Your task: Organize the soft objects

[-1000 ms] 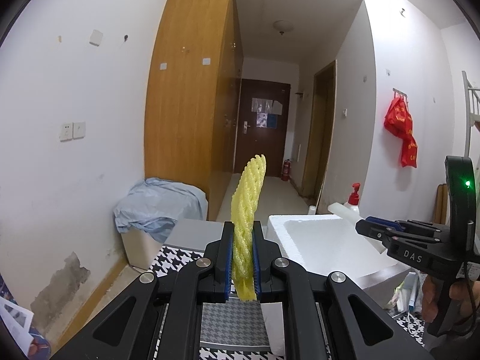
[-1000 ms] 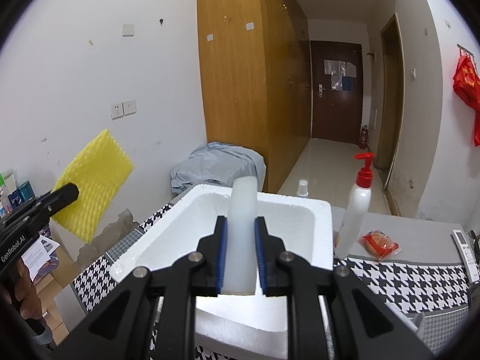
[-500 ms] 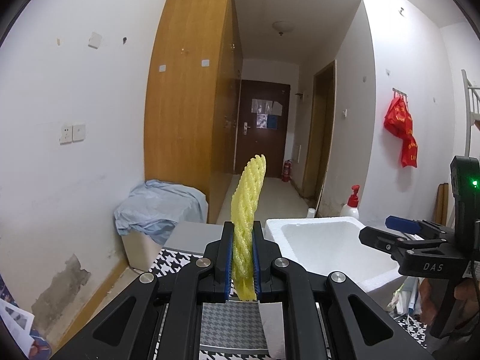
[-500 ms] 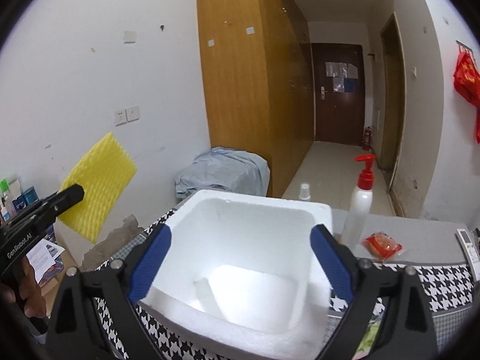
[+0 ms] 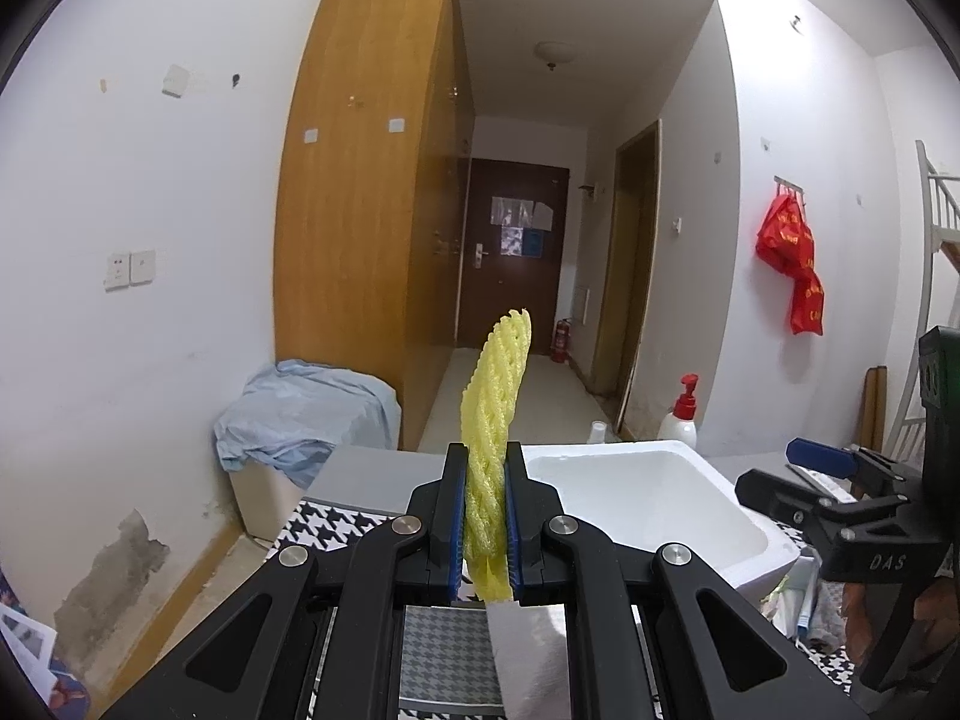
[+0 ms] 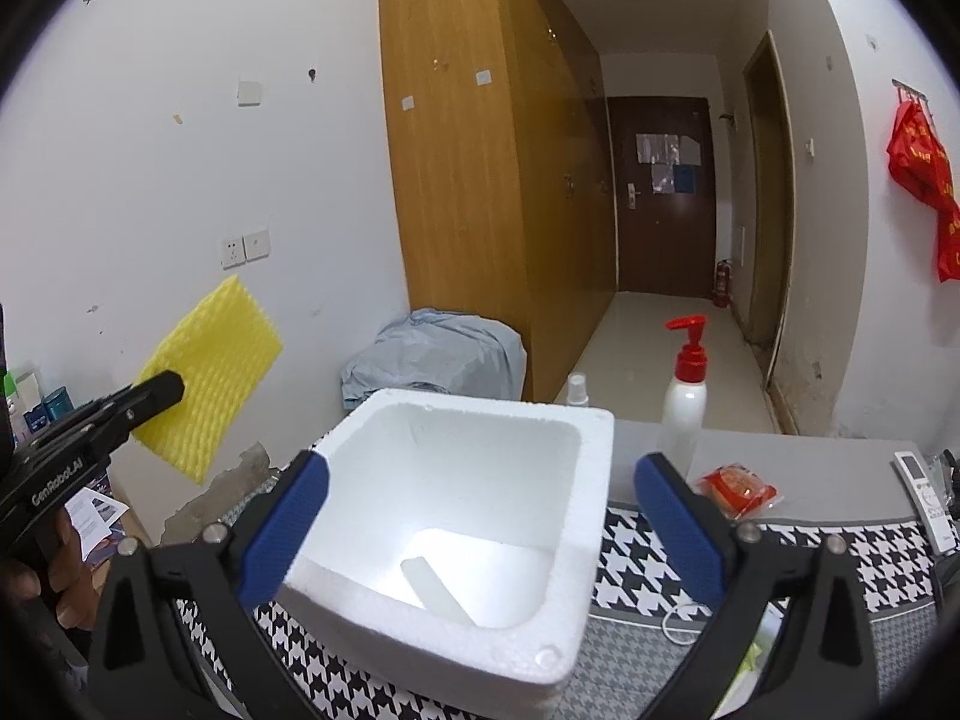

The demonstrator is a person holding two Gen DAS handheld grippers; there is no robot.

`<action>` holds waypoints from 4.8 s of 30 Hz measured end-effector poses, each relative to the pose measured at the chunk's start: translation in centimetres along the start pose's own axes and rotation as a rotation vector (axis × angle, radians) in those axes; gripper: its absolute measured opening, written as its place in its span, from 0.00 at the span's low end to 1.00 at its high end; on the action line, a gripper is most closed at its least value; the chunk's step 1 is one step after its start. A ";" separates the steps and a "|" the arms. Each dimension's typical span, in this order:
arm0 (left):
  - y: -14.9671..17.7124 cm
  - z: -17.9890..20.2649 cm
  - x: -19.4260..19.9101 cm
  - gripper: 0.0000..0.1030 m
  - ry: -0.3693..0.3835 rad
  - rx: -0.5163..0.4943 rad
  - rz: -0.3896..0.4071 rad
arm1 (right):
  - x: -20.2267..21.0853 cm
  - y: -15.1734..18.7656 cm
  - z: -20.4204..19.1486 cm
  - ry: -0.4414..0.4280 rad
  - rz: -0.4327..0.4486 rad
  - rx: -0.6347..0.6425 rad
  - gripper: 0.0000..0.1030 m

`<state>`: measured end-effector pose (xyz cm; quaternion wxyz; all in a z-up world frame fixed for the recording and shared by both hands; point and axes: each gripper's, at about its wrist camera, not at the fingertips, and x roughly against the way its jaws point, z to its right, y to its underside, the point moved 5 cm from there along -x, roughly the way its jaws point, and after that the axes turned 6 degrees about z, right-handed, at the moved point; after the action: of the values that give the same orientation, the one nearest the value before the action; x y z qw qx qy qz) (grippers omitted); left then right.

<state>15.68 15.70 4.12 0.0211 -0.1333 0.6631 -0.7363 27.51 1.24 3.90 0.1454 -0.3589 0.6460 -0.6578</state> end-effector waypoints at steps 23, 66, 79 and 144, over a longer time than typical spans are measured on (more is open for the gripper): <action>-0.7 5.3 -2.5 0.11 0.108 -0.041 -0.012 | 3.8 0.1 3.6 0.085 0.046 0.000 1.00; 1.1 9.3 -3.3 0.99 0.204 -0.043 -0.040 | 6.6 2.3 7.6 0.206 0.043 -0.042 1.00; 1.5 10.6 0.2 0.99 0.162 -0.072 -0.013 | 9.6 3.2 8.0 0.193 0.086 -0.048 1.00; 9.8 16.6 2.1 0.99 0.365 -0.080 -0.123 | 13.1 10.5 12.1 0.299 0.009 -0.086 1.00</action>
<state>16.00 -2.05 -3.74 -0.1498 -0.0384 0.6753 -0.7211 23.47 -17.70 -3.45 0.0351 -0.2600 0.6898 -0.6748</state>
